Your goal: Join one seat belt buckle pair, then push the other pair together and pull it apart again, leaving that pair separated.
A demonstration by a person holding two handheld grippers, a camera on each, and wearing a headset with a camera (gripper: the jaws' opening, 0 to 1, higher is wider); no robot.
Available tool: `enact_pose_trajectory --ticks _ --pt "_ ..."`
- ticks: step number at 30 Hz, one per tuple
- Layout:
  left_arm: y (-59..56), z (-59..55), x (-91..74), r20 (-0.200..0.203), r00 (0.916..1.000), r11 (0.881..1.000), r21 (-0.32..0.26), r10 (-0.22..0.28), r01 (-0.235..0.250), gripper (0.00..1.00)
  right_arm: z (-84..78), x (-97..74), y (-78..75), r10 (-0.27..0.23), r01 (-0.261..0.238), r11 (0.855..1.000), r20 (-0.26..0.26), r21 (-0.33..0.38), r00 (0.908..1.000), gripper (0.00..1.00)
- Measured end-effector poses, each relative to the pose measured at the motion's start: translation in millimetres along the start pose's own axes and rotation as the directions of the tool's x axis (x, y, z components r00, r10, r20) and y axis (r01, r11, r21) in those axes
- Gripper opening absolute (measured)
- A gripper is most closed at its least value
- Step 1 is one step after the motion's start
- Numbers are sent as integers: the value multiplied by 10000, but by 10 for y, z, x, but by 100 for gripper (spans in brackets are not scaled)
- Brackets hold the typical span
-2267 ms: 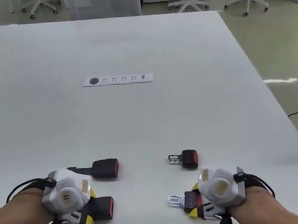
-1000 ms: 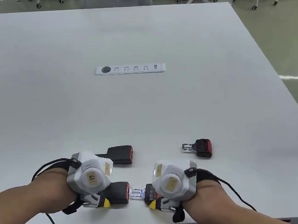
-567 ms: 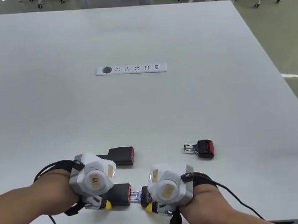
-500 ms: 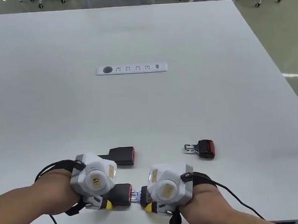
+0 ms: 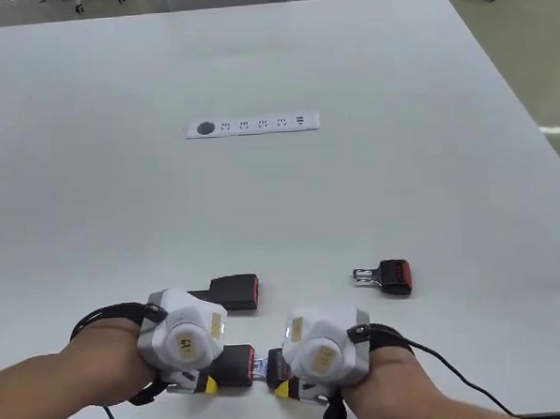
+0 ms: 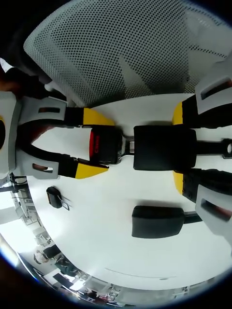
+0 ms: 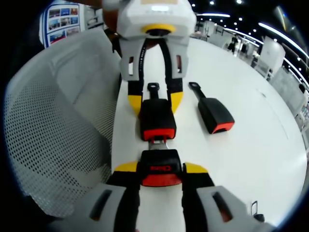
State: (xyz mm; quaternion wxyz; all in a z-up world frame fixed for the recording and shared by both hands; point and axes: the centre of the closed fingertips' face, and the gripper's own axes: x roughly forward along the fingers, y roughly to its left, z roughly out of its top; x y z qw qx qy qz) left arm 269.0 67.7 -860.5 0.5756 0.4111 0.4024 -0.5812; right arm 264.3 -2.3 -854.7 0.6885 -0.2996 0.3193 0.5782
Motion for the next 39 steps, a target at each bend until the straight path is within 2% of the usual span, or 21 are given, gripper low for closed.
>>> enact_pose_trajectory --ticks 13,14,16,21,23,26,30,31,39 --pt "0 -2 5 -11 10000 10000 -29 -24 24 32 116 96 2 156 -156 9998 39 -87 9999 29" --pt "4 -21 4 -136 9999 10000 82 -16 17 31 188 121 -12 241 -230 9986 223 -485 9995 29" --pt "3 -8 3 -23 10000 10000 53 -13 13 31 122 162 -16 206 -207 9990 -50 -390 9998 29" --pt "-5 -9 0 -49 10000 10000 41 45 -44 32 113 91 11 195 -198 9991 -65 -382 9998 30" --pt "4 -19 -4 6 10000 10000 -17 14 -14 32 106 90 17 145 -146 9993 -19 -357 9999 30" --pt "15 -50 -27 371 9992 9998 -143 -127 133 32 101 74 21 138 -127 9985 193 -538 9997 30" --pt "17 -24 -20 404 9991 9996 -261 -96 107 31 86 60 -11 288 -275 9980 211 -568 9994 30" --pt "23 -13 -23 492 9987 9989 -445 -91 113 31 84 49 -17 306 -294 9976 178 -621 9994 30" --pt "14 -1 -30 538 9985 9996 -257 122 -108 32 69 47 -8 273 -260 9978 204 -606 9994 31"
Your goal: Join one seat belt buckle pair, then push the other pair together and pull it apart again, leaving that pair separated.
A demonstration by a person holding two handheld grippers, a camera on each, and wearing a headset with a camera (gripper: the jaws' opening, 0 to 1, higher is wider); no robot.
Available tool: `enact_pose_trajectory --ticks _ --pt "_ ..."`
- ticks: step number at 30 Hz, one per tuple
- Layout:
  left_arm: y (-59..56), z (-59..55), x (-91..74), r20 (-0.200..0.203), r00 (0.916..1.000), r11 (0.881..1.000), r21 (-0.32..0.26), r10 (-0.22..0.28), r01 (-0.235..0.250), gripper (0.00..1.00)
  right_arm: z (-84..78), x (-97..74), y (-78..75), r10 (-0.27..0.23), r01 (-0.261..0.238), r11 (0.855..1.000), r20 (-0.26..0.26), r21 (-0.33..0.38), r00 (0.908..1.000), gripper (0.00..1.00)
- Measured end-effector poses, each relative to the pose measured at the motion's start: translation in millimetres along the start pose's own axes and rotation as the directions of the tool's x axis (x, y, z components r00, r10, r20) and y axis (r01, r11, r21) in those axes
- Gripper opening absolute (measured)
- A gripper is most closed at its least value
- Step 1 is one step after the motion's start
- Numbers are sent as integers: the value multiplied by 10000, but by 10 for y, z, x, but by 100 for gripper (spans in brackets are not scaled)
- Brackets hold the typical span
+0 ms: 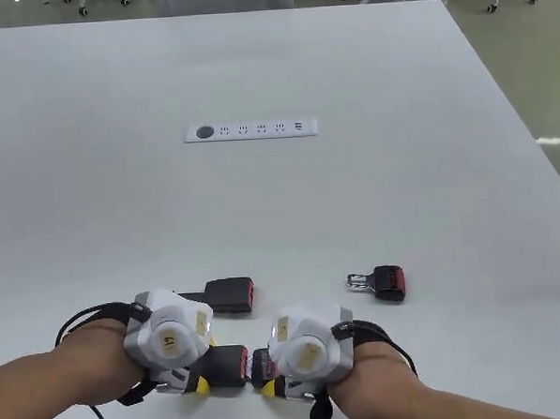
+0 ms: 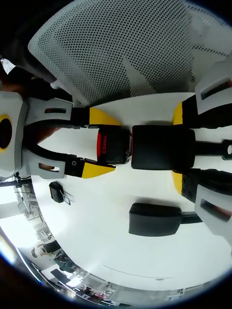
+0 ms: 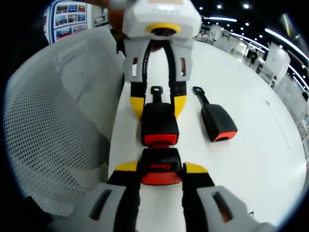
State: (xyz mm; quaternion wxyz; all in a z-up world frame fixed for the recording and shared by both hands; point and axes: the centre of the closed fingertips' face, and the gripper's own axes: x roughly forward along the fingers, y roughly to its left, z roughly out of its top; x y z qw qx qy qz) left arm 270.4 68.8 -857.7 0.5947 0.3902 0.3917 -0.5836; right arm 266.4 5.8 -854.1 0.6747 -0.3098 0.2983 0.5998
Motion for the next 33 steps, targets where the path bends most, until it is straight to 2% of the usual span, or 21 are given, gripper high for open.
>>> enact_pose_trajectory --ticks 6,11,18,20,25,27,29,31,33 --pt "-2 5 7 -119 9999 10000 91 -16 17 32 1 6 -5 51 -51 10000 -68 44 10000 31" --pt "-2 4 8 -55 10000 10000 -84 30 -31 33 -1 7 -9 -6 5 9998 31 217 10000 33" --pt "-2 11 15 -400 9990 9998 12 178 -177 33 4 4 -3 -60 59 9987 14 515 10000 33" --pt "7 3 17 -555 9983 9996 -212 190 -202 34 20 14 -4 -104 109 9990 -111 431 9999 34" --pt "-4 -1 13 -585 9982 9999 -19 107 -108 34 15 9 -3 -65 72 9991 -172 415 9998 34" --pt "5 -4 1 -605 9979 9997 41 234 -232 34 39 -30 -8 42 -41 9973 -23 727 10000 34" --pt "38 -9 -85 -572 9977 9993 120 352 -345 36 101 -112 -37 -62 38 9959 260 906 9996 34" --pt "106 18 -194 -267 9977 9976 -291 616 -624 41 165 -212 -78 -200 141 9942 548 1067 9983 34" --pt "156 33 -304 -56 9977 9970 -365 682 -683 43 197 -302 -115 -263 186 9942 719 1063 9971 34"
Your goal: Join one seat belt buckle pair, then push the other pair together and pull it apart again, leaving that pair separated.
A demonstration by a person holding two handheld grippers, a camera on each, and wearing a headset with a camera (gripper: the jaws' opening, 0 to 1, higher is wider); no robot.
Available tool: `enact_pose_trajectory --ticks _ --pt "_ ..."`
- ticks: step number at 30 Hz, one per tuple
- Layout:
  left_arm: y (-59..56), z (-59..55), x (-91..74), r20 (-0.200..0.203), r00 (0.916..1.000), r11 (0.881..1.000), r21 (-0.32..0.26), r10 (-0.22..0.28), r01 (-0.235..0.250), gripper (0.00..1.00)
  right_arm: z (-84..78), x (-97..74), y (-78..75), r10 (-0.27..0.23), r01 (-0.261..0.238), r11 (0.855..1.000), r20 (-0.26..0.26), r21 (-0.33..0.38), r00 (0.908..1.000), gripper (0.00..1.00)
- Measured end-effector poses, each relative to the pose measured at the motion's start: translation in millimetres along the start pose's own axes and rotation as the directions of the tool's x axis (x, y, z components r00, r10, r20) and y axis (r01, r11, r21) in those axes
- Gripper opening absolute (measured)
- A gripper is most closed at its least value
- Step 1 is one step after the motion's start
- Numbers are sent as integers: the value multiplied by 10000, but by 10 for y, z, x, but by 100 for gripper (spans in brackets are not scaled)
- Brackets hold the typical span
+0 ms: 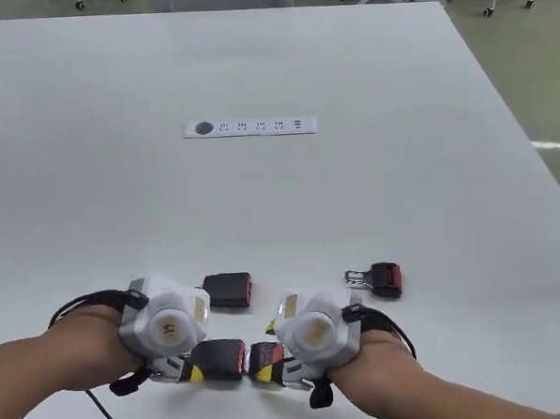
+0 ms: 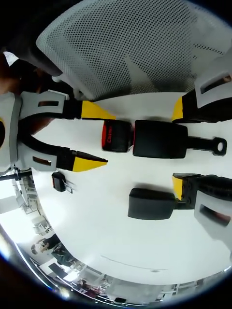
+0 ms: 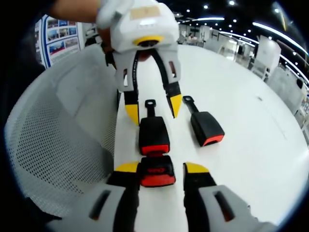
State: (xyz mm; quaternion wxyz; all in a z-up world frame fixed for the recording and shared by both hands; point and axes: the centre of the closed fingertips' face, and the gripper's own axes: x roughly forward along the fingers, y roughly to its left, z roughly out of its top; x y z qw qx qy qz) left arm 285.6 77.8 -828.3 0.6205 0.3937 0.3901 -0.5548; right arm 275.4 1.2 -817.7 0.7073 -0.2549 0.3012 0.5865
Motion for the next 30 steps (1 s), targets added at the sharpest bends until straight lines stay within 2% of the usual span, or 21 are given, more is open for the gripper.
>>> enact_pose_trajectory --ticks 1,2,4,10,17,21,26,30 --pt "38 -1 -36 31 9999 9999 -46 105 -105 42 3 -30 -23 -54 54 10000 18 -36 10000 34" --pt "129 0 -87 69 9992 9993 -2 384 -384 40 2 -57 -43 -83 83 9999 41 -75 10000 34" --pt "256 16 -144 207 9977 9975 -279 652 -646 39 -36 -123 -121 -245 245 9996 31 -121 9997 34" --pt "524 86 -175 258 9941 9935 -467 1050 -1037 41 -279 -319 -398 -717 716 9974 -238 -50 9971 34" --pt "717 144 -93 260 9942 9935 -485 1047 -1034 43 -550 -627 -823 -1340 1351 9907 -582 145 9893 35" --pt "814 150 -50 60 9946 9946 -134 1034 -1033 43 -745 -792 -1089 -1695 1722 9847 -844 261 9819 36" --pt "892 117 66 -218 9965 9966 -91 813 -815 44 -953 -928 -1294 -1796 1836 9828 -1231 218 9760 35" --pt "923 125 135 -249 9976 9978 -174 639 -644 45 -1129 -1018 -1461 -1852 1936 9799 -1397 490 9727 35"
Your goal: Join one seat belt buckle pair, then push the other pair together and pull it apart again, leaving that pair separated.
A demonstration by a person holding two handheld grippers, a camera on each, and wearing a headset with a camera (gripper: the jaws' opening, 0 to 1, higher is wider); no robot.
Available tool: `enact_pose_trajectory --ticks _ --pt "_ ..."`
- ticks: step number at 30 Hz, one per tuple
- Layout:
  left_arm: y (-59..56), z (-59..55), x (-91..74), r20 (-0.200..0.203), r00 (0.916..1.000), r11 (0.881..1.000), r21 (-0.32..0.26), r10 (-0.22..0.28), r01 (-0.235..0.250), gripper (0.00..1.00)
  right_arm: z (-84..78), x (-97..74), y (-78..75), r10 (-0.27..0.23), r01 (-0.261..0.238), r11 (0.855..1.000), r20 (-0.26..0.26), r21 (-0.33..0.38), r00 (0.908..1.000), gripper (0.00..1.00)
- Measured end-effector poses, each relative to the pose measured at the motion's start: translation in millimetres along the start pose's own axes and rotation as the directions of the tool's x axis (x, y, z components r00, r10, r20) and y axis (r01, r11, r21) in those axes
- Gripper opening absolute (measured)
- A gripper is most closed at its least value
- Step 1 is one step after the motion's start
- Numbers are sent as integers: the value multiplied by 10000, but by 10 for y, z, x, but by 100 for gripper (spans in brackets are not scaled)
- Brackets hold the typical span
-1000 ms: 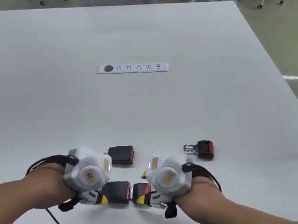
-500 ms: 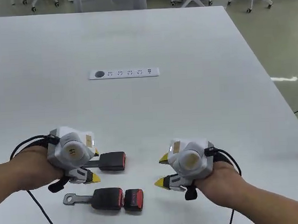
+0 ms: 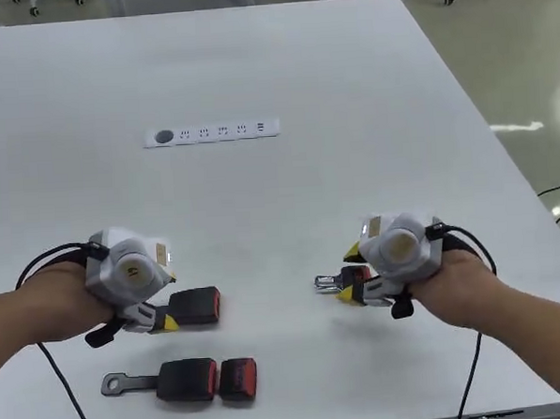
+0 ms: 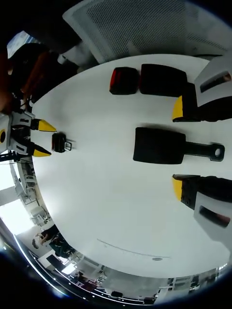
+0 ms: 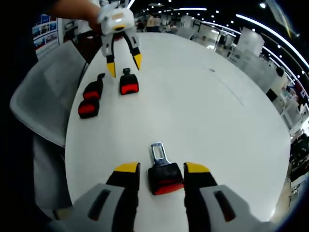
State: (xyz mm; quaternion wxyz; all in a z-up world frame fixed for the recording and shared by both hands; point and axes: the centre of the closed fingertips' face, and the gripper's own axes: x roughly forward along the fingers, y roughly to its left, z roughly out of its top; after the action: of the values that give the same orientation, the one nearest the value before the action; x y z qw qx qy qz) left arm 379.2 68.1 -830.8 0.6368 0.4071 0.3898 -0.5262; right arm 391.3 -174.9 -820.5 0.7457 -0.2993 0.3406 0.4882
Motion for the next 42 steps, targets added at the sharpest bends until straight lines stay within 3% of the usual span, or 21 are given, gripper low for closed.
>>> enact_pose_trajectory --ticks 4,10,14,15,20,26,28,30,34,42 --pt "-2 -28 88 -179 9995 9996 136 -257 259 48 -107 69 38 591 -594 9982 -300 -87 9978 36" --pt "-17 -58 201 -454 9973 9977 318 -585 599 45 -212 168 3 742 -790 9954 -852 -547 9936 35" --pt "43 -79 234 -607 9970 9982 332 -471 492 43 -259 188 6 940 -979 9945 -962 -366 9909 34" --pt "61 -89 238 -692 9970 9985 399 -357 386 43 -262 191 0 913 -975 9934 -971 -604 9911 33" --pt "-56 -82 260 -715 9939 9951 458 -843 877 33 -277 203 -7 1104 -1155 9919 -923 -526 9896 32" --pt "-45 -93 261 -735 9955 9971 422 -594 626 32 -281 215 9 1278 -1359 9881 -1066 -726 9861 32" --pt "-66 -81 261 -893 9950 9942 939 -443 527 31 -293 229 18 1180 -1396 9819 -1629 -1280 9796 32" --pt "-70 -70 268 -1043 9934 9935 977 -473 576 31 -299 248 26 1242 -1573 9761 -2089 -1501 9700 32" --pt "-47 -78 278 -1256 9898 9938 798 -675 779 31 -305 261 18 1372 -1698 9763 -2223 -1344 9653 32" --pt "-64 -86 269 -1539 9858 9931 841 -675 811 31 -313 260 19 1380 -1694 9769 -2201 -1305 9657 33"
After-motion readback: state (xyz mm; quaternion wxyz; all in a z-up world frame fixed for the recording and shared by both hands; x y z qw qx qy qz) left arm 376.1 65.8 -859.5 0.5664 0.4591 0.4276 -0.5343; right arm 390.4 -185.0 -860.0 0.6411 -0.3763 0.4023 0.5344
